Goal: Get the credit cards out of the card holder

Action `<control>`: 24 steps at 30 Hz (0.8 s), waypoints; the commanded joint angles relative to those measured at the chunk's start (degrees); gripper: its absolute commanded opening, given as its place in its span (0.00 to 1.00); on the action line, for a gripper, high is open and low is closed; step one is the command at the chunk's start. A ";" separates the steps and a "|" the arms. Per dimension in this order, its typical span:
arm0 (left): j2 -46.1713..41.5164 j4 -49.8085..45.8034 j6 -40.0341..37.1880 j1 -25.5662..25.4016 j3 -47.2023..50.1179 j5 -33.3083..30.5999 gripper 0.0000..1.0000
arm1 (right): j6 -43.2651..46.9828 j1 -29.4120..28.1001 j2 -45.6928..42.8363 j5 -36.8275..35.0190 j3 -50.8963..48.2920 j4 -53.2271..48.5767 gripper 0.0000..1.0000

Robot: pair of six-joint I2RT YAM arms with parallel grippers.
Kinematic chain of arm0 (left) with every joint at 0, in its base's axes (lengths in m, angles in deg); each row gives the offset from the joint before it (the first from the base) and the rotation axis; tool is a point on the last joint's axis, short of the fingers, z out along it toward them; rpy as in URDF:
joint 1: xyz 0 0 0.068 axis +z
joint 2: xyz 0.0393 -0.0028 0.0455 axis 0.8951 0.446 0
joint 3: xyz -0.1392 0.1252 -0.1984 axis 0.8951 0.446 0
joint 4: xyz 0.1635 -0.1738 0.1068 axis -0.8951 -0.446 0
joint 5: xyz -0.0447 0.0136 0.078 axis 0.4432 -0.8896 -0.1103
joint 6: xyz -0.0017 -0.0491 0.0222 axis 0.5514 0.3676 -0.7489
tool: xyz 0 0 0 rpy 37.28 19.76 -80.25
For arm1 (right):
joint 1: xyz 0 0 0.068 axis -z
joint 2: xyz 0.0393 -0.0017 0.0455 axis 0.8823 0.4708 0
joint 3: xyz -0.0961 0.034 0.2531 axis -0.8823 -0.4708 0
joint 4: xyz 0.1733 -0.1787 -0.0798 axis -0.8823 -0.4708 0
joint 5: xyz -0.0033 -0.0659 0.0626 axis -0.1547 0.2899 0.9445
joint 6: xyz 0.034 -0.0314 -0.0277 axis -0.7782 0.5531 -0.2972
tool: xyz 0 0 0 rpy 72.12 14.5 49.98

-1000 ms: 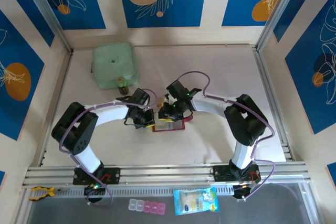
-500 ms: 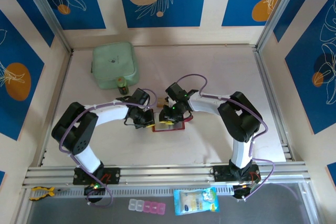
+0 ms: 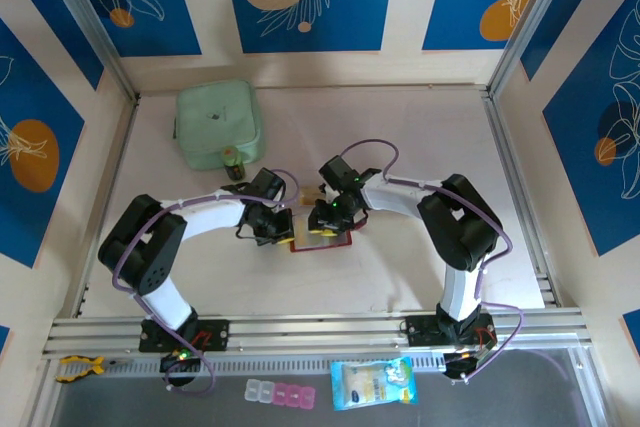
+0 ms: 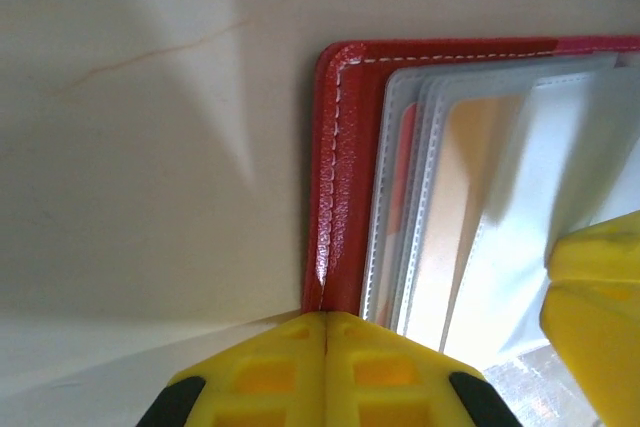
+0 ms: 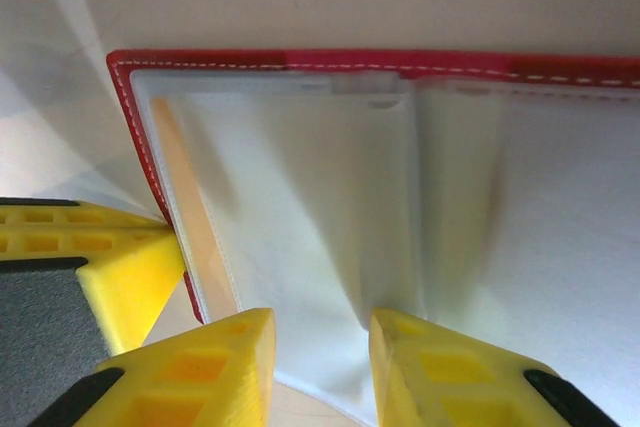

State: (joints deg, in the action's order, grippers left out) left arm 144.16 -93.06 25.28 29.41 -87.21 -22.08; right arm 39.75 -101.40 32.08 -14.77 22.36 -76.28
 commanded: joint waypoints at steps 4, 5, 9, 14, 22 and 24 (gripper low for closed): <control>0.39 -3.92 -1.21 0.37 -1.59 -1.18 0.05 | 0.44 1.55 -2.09 1.83 -3.57 1.19 0.31; 0.45 -3.93 -1.19 0.41 -1.80 -1.26 0.05 | 0.28 1.80 -2.09 2.61 -4.01 2.02 0.31; -0.60 -4.76 -1.19 0.36 -3.03 -1.55 0.05 | -0.31 2.13 -2.08 3.56 -4.92 3.39 0.29; -2.44 -5.49 -0.86 0.38 -4.85 -1.61 0.07 | -1.87 2.70 -2.69 5.28 -6.74 5.80 0.29; -1.81 -3.67 0.58 -0.88 -7.33 2.24 0.10 | -5.76 2.85 -2.99 8.43 -9.92 10.94 0.27; -1.06 -4.88 0.33 -1.45 -8.07 1.58 0.10 | -5.99 2.83 -3.20 8.42 -10.15 11.15 0.28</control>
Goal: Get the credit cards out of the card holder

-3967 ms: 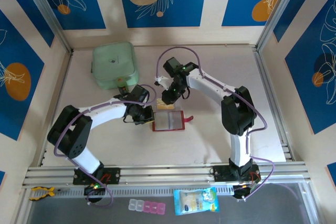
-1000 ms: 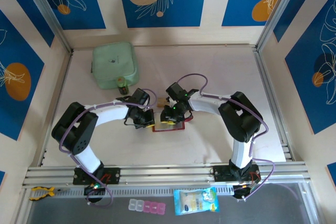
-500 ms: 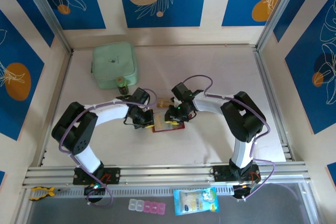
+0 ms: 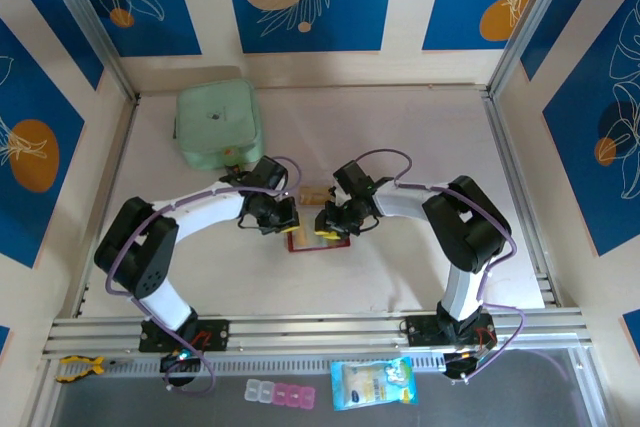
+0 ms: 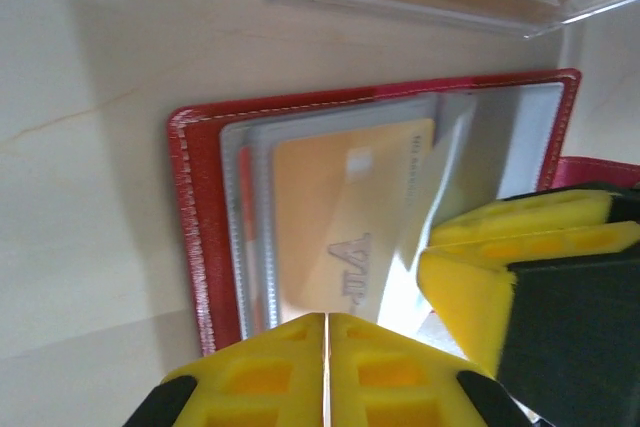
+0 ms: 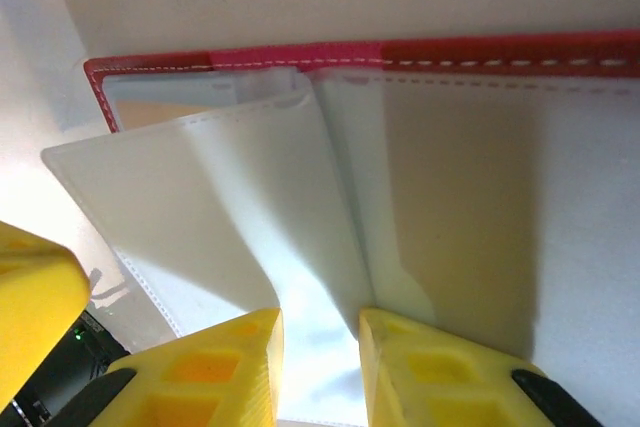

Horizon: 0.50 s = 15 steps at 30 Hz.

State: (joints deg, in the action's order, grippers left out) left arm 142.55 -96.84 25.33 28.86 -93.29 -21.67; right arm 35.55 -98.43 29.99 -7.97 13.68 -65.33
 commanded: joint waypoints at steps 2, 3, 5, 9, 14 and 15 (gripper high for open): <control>1.39 -1.54 0.43 -1.19 -2.06 0.92 0.09 | -1.65 -0.06 -1.12 1.55 -1.52 0.14 0.27; 1.59 -1.47 0.47 -1.20 -1.86 0.86 0.09 | -1.63 -0.05 -1.08 1.53 -1.57 0.13 0.27; 2.17 -1.05 0.67 -1.30 -1.51 0.98 0.09 | -1.80 0.04 -1.13 1.63 -1.73 0.18 0.27; 3.58 -0.39 0.77 -1.63 -1.43 1.63 0.09 | -1.80 0.09 -1.39 1.64 -2.00 0.30 0.27; 4.49 1.61 1.62 -2.27 -1.31 2.83 0.08 | -1.89 0.11 -1.68 1.55 -2.18 0.39 0.27; 4.67 1.93 1.67 -2.45 -1.38 3.03 0.09 | -1.80 0.13 -1.93 1.56 -2.25 0.53 0.28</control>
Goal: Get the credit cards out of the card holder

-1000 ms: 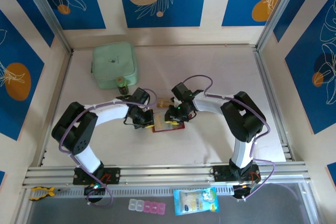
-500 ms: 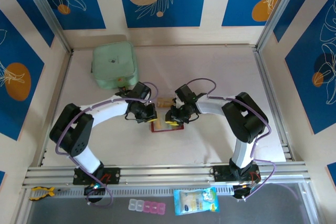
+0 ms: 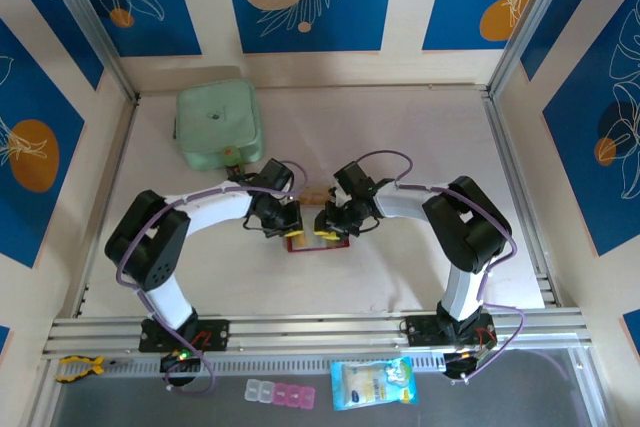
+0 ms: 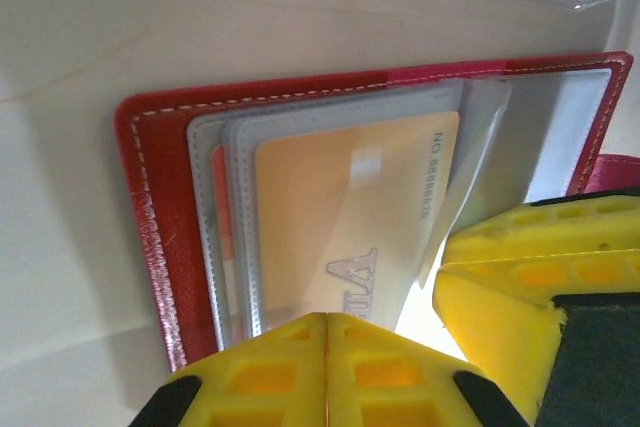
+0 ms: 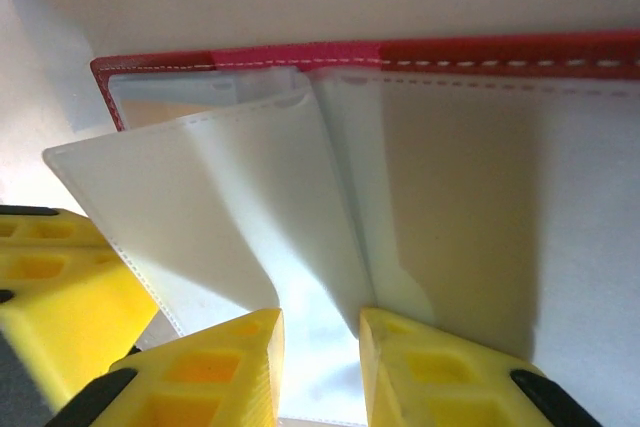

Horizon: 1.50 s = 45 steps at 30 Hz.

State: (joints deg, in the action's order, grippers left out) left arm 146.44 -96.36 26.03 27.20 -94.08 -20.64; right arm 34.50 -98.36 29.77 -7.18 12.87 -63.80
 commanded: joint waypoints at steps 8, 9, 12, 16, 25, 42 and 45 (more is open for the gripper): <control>0.20 1.67 1.23 -1.21 -1.96 2.47 0.09 | 0.77 0.23 -8.20 -3.05 -1.05 -3.23 0.32; 0.12 1.61 1.23 -1.21 -2.23 2.55 0.09 | 1.22 0.32 -8.93 -3.94 -0.79 -4.32 0.32; 0.12 1.60 1.31 -1.33 -3.04 2.84 0.09 | 2.61 0.95 -10.87 -5.96 -0.15 -7.49 0.33; 1.00 1.99 1.67 -1.88 -4.54 3.61 0.10 | 3.79 2.31 -12.87 -7.72 0.03 -11.10 0.33; 6.49 1.51 1.31 -4.56 -10.83 5.04 0.11 | 6.59 4.78 -14.86 -11.32 -0.22 -17.06 0.33; 15.46 -3.92 -2.66 -7.75 -15.38 4.62 0.11 | 6.83 5.95 -18.24 -11.96 -1.90 -17.26 0.34; 14.98 -4.59 -3.47 -7.75 -14.26 4.02 0.11 | 6.24 5.95 -17.89 -11.85 -1.91 -16.88 0.34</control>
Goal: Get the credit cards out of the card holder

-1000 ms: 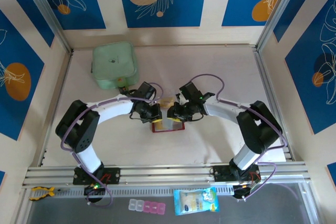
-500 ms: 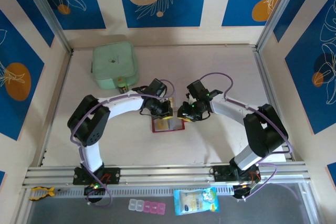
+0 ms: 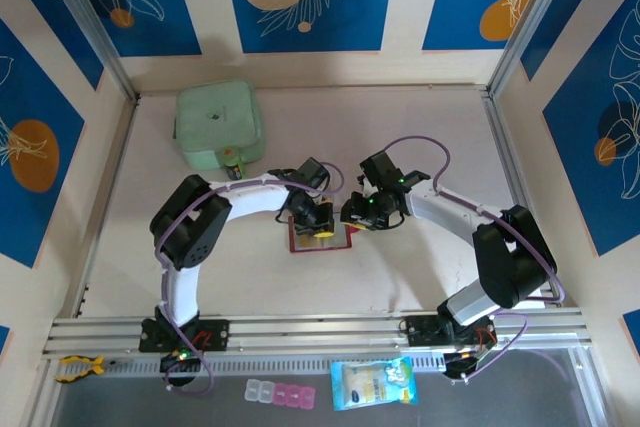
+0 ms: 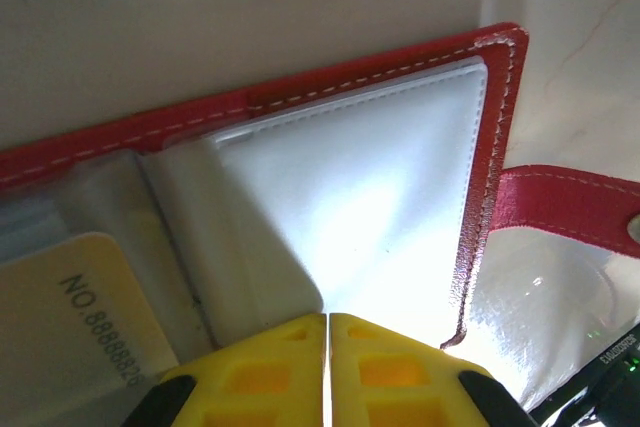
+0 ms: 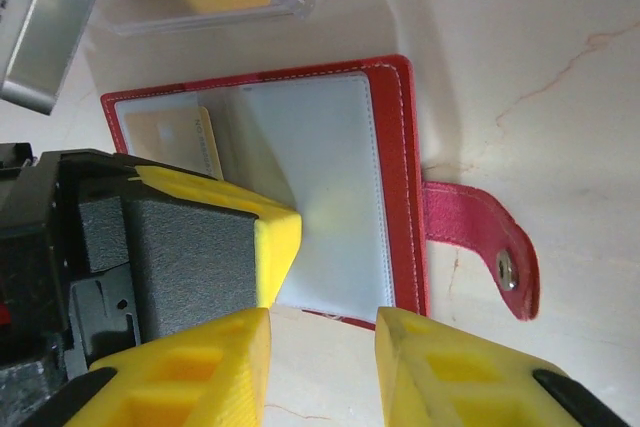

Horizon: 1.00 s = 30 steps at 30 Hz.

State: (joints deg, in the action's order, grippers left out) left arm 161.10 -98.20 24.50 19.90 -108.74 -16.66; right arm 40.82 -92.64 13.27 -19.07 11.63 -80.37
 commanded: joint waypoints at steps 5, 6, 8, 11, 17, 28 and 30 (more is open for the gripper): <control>-0.77 -4.13 -3.13 -0.47 1.17 -1.12 0.10 | -1.17 -0.38 -1.26 0.33 -0.67 0.57 0.34; -1.06 -4.33 -3.30 -0.42 1.23 -1.38 0.10 | -1.33 -0.52 -1.21 0.33 -0.59 0.59 0.34; -1.67 -4.15 -3.32 -0.44 1.35 -1.59 0.11 | -1.53 -0.91 -0.81 0.35 -0.26 0.74 0.34; -2.54 -3.35 -3.14 -0.49 1.08 -1.54 0.11 | -1.71 -1.42 -0.20 0.35 0.47 0.71 0.34; -5.88 -2.10 -2.08 0.11 1.41 -3.44 0.11 | -1.87 -2.43 0.71 1.09 1.79 0.68 0.34; -12.97 -1.82 -1.73 5.56 9.57 -7.09 0.12 | -2.69 -5.00 5.39 4.90 3.27 3.80 0.33; -13.93 -1.77 -1.79 6.51 11.09 -7.13 0.12 | -3.02 -5.54 6.43 5.43 3.68 4.34 0.33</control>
State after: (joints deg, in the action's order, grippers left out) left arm 149.34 -99.01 22.49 25.23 -99.56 -22.50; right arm 38.90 -97.31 18.36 -16.21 13.66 -77.24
